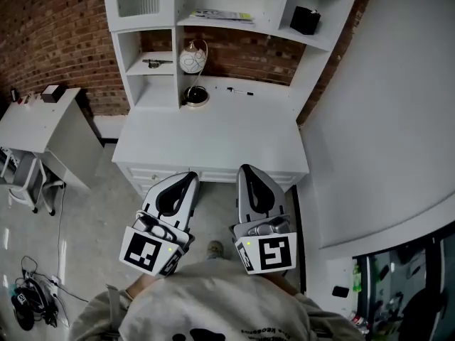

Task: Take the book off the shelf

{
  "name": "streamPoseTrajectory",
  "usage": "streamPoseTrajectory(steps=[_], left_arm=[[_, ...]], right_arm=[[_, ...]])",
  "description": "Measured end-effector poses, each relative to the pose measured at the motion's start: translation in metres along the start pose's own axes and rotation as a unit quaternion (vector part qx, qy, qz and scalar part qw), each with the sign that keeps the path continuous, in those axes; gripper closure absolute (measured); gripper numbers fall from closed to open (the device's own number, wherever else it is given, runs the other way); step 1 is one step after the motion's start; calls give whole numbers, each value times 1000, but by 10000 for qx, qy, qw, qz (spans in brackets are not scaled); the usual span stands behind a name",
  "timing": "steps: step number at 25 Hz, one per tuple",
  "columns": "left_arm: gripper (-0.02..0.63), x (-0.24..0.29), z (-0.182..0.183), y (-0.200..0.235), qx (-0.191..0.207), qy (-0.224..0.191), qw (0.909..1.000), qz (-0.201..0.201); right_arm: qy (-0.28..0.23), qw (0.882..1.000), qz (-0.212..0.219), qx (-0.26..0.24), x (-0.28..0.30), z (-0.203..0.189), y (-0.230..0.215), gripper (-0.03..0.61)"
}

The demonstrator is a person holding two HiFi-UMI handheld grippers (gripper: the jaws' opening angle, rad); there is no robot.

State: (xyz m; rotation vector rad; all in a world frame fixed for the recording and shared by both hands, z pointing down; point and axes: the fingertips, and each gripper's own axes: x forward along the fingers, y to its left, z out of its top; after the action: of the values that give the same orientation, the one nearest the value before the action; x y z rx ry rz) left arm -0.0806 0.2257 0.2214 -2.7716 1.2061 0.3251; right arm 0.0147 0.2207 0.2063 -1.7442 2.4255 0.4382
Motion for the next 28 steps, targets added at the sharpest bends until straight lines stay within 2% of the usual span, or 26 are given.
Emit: streamPoseTrajectory(steps=[5, 9, 13, 17, 24, 28], left_arm=[[604, 33, -6, 32, 119, -84, 9993, 334], [604, 61, -20, 44, 120, -144, 9987, 477], [604, 86, -33, 52, 80, -159, 9980, 613], [604, 92, -37, 70, 10, -156, 9963, 840], [604, 107, -52, 79, 13, 12, 9970, 773], [604, 141, -53, 84, -32, -63, 9985, 536]], right_arm=[[-48, 9997, 238, 76, 41, -18, -19, 560], [-86, 9987, 499, 54, 69, -34, -34, 560], [-4, 9983, 563, 140, 84, -50, -57, 560], [91, 9969, 759, 173, 96, -61, -56, 560], [296, 9968, 664, 331, 103, -88, -66, 560], [359, 9980, 417, 305, 117, -94, -93, 560]])
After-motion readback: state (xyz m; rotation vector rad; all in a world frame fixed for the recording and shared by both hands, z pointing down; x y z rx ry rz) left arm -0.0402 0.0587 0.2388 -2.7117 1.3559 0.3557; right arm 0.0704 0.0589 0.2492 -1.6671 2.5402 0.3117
